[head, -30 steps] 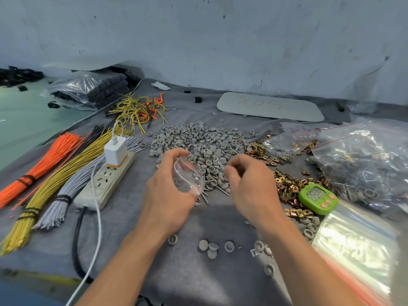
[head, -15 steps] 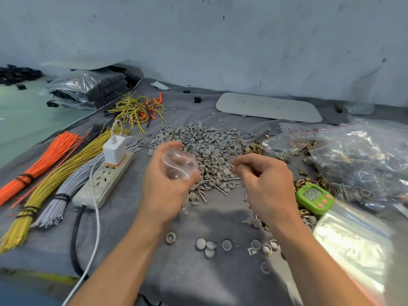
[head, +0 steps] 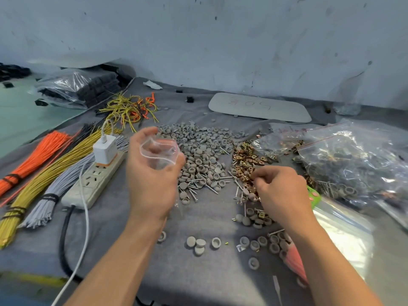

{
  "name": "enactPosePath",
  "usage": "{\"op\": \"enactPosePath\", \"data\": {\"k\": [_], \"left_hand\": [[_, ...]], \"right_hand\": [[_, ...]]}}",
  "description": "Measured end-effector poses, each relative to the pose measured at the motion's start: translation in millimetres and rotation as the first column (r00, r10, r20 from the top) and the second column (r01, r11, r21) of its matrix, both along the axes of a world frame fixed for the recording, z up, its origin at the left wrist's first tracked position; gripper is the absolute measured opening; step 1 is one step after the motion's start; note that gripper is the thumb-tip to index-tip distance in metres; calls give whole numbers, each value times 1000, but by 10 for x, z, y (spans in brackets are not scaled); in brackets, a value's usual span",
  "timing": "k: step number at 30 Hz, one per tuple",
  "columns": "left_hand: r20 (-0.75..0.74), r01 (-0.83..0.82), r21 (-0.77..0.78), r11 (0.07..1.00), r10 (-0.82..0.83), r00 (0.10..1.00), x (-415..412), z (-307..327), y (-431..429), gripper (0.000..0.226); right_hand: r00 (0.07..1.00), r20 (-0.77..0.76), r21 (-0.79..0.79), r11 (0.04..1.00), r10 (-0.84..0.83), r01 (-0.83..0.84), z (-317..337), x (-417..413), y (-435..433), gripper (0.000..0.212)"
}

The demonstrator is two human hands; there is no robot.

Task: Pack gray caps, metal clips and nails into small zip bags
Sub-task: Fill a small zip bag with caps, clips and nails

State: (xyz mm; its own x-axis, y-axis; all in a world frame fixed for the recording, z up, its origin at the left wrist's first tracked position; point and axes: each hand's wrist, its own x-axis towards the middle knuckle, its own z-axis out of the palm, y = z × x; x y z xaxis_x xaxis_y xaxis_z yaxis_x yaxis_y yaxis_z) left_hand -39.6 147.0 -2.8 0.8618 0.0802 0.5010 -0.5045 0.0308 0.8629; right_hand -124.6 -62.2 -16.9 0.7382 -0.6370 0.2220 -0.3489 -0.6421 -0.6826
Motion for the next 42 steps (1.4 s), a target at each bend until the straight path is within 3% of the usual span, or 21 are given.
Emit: {"op": "enactPosePath", "data": {"k": [2,5,9,12,15,21,27,31,36,38,42], "left_hand": [[93,-50,34,998,46,995,-7,-6,14,67],[-8,-28,166,986,30,1000,-6,-63,-65,70],[50,-50,257,965,38,998,-97,-115,-172,74],[39,-21,395,918,6,999,-158,-148,-258,82],[0,50,514,856,-58,998,-218,-192,-363,86],[-56,112,640,760,-99,993,-252,-221,-451,95],[-76,132,668,733,-110,991,-260,-230,-513,94],[-84,142,687,713,-116,990,-265,-248,-538,99],[-86,138,704,697,-109,990,-284,-258,-587,100],[-80,129,710,692,-103,991,-291,-256,-599,99],[-81,133,706,696,-106,991,-296,-251,-622,97]], "right_hand": [[998,-33,-21,999,-49,48,-10,-36,-55,22],[987,-139,-43,996,-82,77,-42,-52,-179,37],[935,-353,-85,994,38,-72,-63,-52,-249,58],[893,-438,-194,960,100,-203,-90,-49,-228,48],[901,-424,-297,926,90,-232,-108,-51,-216,22],[932,-361,-373,911,32,-175,-136,-113,-236,21],[937,-349,-417,894,10,-165,-162,-131,-217,16],[931,-365,-420,895,-13,-152,-164,-179,-227,23],[928,-371,-409,891,35,-197,-162,-186,-260,13],[949,-309,-355,918,61,-175,-154,-198,-255,13],[999,-38,-174,984,38,-44,-100,-230,-227,21]]}}
